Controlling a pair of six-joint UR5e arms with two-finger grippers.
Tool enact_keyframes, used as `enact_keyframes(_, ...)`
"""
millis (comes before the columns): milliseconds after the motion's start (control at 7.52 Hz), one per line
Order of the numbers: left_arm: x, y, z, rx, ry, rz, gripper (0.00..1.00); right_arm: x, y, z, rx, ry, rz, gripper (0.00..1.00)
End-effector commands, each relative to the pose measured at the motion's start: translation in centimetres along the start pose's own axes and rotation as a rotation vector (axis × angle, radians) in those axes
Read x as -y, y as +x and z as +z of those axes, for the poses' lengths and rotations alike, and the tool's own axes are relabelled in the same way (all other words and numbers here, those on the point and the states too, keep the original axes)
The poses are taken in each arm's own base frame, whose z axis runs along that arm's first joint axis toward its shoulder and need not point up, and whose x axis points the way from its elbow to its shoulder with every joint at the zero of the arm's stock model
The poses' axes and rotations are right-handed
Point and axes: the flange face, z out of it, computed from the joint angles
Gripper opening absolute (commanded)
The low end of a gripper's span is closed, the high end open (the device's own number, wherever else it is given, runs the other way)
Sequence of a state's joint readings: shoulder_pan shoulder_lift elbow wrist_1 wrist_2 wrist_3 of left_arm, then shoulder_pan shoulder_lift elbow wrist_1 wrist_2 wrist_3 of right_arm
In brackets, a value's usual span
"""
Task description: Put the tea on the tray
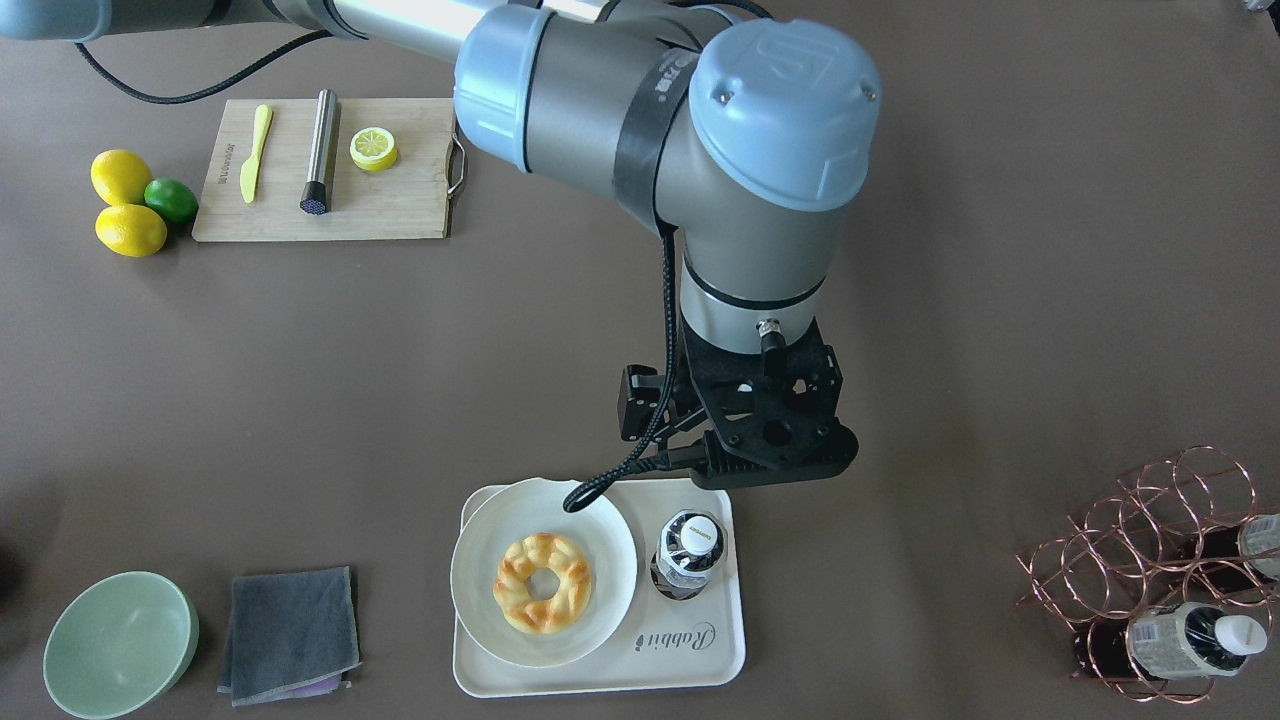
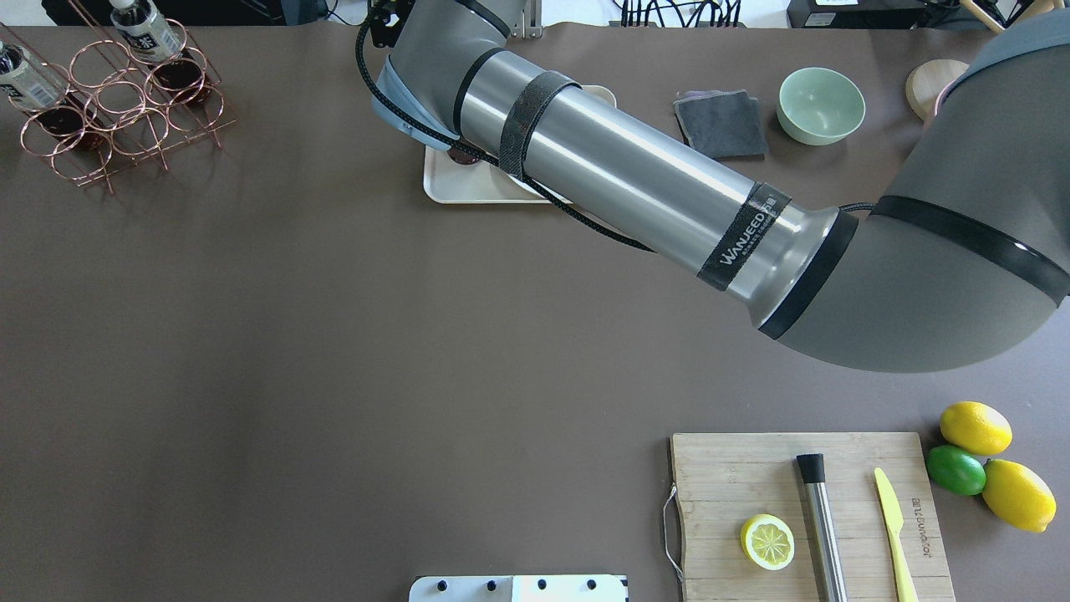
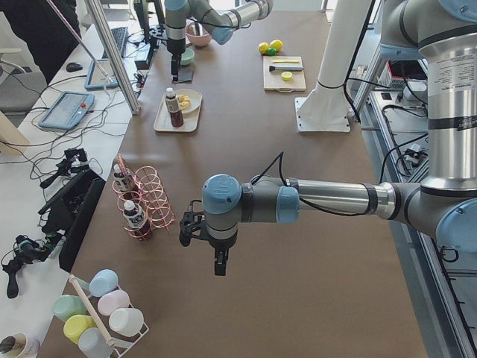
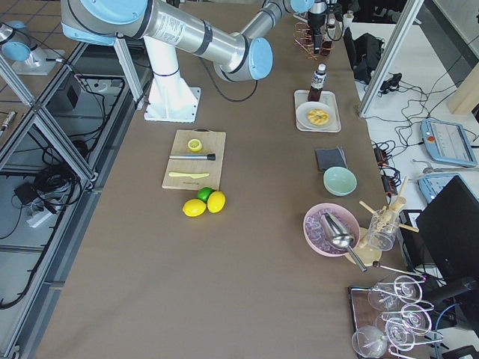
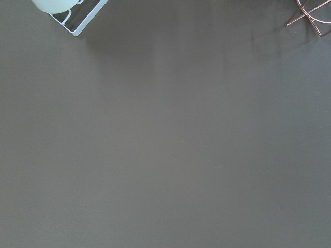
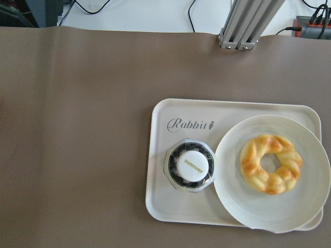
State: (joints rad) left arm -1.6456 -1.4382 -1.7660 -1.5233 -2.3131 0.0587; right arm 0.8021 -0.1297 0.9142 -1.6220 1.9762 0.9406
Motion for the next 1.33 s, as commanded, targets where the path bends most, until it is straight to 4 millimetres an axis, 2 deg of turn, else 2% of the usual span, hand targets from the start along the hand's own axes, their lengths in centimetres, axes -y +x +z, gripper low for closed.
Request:
enact_keyframes(0,0.0,0.3,-1.0,0.003,0.022,0.016,0.98,-4.4,2.3,-5.0,-0.078,-0.083,0.007,1.0)
enact_keyframes(133,-0.2,0.2,-1.2,0.002,0.025,0.012,0.98,-5.9,5.4,-5.2,-0.118,-0.113,-0.022,1.0)
enact_keyframes(266,-0.2,-0.2,-1.6,0.003,0.036,0.006,0.98,-7.0,11.3,-5.2,-0.154,-0.138,-0.059,1.0)
enact_keyframes(532,-0.3,-0.7,-1.3,0.004,0.045,-0.002,0.98,-8.8,25.8,-5.1,-0.22,-0.21,-0.105,1.0)
enact_keyframes(665,-0.1,-0.7,-1.4,0.005,0.049,0.002,0.98,-9.1,34.6,-5.6,-0.245,-0.226,-0.131,1.0)
enact_keyframes(798,0.0,-0.8,-1.5,0.007,0.064,0.015,0.98,-10.1,42.6,-5.3,-0.245,-0.255,-0.112,1.0)
enact_keyframes(1064,-0.3,-1.3,-2.7,-0.003,0.096,0.012,0.98,-13.0,58.1,-4.9,-0.224,-0.333,-0.076,1.0)
enact_keyframes(1197,-0.3,-1.7,-3.0,0.0,0.121,0.021,0.98,-14.8,65.2,-4.8,-0.185,-0.369,-0.075,1.0)
